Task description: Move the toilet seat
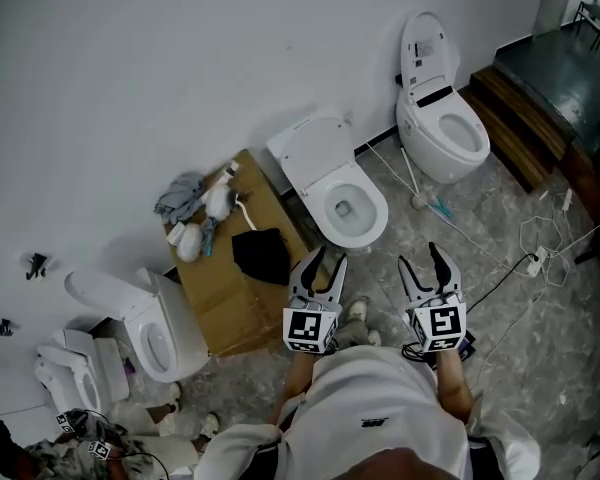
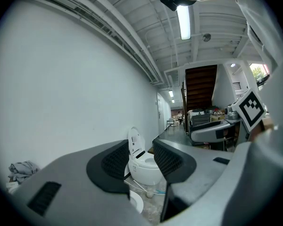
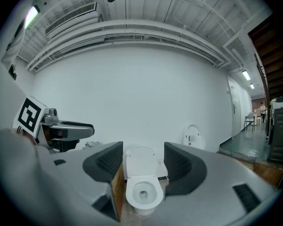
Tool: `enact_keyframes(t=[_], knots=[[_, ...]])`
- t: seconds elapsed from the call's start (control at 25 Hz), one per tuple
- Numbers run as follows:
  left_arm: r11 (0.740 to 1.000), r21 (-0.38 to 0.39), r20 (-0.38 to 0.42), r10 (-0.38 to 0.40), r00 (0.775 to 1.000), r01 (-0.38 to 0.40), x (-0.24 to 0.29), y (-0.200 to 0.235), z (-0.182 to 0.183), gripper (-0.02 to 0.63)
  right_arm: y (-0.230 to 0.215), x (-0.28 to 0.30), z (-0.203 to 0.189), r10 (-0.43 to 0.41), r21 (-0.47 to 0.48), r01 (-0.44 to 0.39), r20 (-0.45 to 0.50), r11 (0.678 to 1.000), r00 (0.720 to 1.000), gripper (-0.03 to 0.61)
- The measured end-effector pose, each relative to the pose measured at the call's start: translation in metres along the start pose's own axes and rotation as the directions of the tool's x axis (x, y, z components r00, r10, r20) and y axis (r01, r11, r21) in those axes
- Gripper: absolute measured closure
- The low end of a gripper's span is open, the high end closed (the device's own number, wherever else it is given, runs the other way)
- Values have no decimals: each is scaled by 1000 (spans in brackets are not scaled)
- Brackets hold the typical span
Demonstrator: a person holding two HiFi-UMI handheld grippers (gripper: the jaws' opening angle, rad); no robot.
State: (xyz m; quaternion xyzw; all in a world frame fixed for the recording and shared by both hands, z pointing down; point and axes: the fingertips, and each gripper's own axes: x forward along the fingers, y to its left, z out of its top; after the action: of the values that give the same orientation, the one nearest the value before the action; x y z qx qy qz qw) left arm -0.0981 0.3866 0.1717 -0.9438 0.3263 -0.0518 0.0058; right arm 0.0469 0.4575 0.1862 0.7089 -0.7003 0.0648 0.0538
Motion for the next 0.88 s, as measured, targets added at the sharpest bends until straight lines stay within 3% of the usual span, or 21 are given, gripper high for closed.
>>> enact_keyframes(t=[0.36, 0.88], knots=[[1000, -6, 1, -15, 1000, 15, 42, 18, -8, 430, -20, 39, -5, -19, -2, 19, -20, 1000, 1000, 296], [998, -55, -28, -21, 999, 20, 141, 94, -36, 430, -52, 160, -7, -24, -14, 23, -81, 1000, 996, 302]])
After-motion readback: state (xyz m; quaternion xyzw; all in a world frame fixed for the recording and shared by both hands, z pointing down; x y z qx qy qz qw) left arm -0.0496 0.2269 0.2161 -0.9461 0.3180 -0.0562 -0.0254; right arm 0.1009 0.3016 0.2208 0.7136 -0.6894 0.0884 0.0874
